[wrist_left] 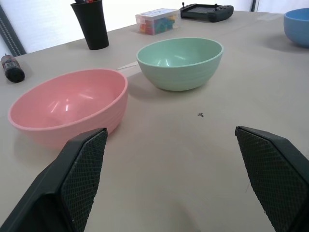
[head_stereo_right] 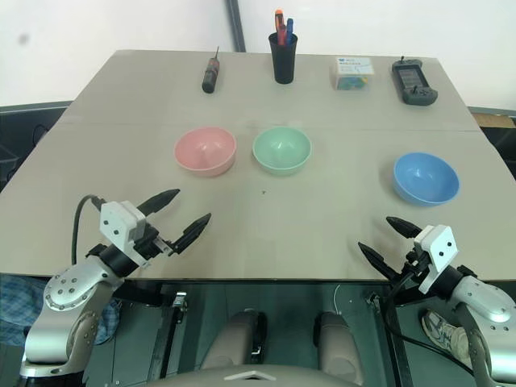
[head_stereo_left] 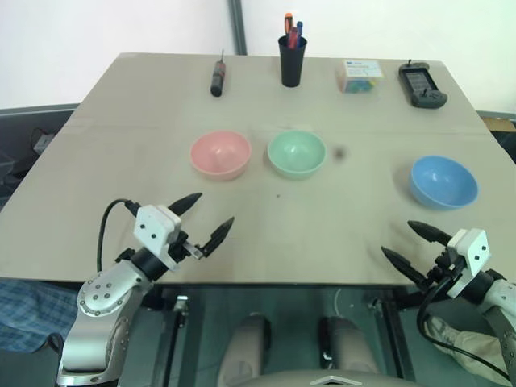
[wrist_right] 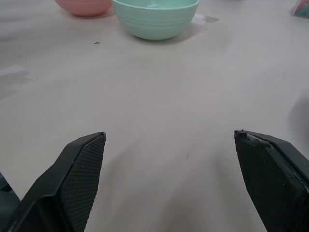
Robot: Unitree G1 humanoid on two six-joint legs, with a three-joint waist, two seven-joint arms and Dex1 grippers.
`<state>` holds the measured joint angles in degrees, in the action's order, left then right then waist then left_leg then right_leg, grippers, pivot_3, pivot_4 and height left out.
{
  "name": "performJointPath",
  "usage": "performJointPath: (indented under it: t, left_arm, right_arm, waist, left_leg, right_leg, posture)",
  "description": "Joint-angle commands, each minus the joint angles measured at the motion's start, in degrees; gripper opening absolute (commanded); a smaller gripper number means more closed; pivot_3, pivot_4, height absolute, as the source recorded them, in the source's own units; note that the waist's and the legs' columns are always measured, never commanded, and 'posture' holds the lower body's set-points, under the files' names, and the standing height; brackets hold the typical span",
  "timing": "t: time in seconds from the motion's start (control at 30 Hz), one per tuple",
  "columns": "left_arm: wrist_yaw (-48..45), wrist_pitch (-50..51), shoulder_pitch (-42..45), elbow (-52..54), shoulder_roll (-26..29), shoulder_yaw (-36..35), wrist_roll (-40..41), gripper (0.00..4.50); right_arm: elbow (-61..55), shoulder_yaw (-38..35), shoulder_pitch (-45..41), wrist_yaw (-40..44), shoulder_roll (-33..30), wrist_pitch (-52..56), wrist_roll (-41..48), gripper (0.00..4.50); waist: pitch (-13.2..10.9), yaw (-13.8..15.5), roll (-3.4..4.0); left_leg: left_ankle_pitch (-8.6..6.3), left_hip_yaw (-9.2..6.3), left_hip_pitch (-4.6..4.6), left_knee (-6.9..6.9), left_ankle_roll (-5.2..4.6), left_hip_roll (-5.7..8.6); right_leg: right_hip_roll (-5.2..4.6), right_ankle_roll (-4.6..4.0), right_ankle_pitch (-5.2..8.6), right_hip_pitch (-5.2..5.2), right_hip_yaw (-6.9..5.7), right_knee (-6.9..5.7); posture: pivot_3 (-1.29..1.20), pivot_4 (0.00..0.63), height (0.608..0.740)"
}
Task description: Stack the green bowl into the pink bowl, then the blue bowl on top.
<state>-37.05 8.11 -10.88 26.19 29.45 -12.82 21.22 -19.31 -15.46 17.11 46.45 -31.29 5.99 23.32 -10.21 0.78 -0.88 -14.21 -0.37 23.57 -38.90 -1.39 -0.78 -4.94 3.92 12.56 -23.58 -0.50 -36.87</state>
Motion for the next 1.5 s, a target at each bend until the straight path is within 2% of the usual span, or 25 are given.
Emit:
performJointPath:
  t: [0.03,0.8,0.97,1.27,1.5]
  left_arm:
    - [-0.3,-1.2,0.2,0.4,-0.2,0.4,0.2,4.48]
    - [0.9,-0.1,2.6,0.3,-1.1,1.6,0.4,4.48]
    - [3.7,3.3,3.6,0.1,0.0,2.2,-2.5,4.48]
    - [10.5,11.0,16.6,-1.2,4.6,6.5,-14.3,4.48]
    - [12.6,16.7,24.2,-4.6,6.3,9.0,-19.9,4.48]
  right_arm:
    - [-2.0,-0.7,0.2,-0.1,-0.3,-0.9,0.6,4.50]
    - [-1.3,-0.6,-1.9,1.0,-1.0,-0.6,1.4,4.50]
    - [-4.4,0.2,-2.8,1.1,0.1,-1.6,3.0,4.50]
    - [-10.2,3.1,-6.7,-1.3,0.5,1.6,5.3,4.50]
    - [-11.3,4.3,-8.6,-3.2,0.8,2.7,5.3,4.50]
  waist:
    - [0.0,0.0,0.00]
    - [0.0,0.0,0.00]
    - [0.0,0.0,0.00]
    - [0.0,0.0,0.00]
    - [0.0,0.0,-0.01]
  left_leg:
    - [0.00,0.00,0.00,0.00,0.00,0.00]
    - [0.00,0.00,0.00,0.00,0.00,0.00]
    - [0.00,-0.01,0.00,0.00,0.00,0.00]
    - [0.01,-0.11,0.03,0.00,0.00,0.05]
    - [0.00,-0.10,0.04,0.01,0.00,0.07]
  right_leg:
    - [0.00,0.00,0.00,0.00,0.00,0.00]
    - [0.00,0.00,0.00,0.00,0.00,0.00]
    - [0.01,0.00,0.00,0.00,0.00,0.00]
    - [0.06,0.18,-0.11,0.01,0.01,-0.01]
    - [0.05,0.22,-0.13,0.01,0.02,0.02]
  posture:
    - [0.00,0.150,0.740]
    - [0.00,0.150,0.740]
    - [0.00,0.150,0.740]
    - [0.00,0.150,0.740]
    - [0.00,0.150,0.740]
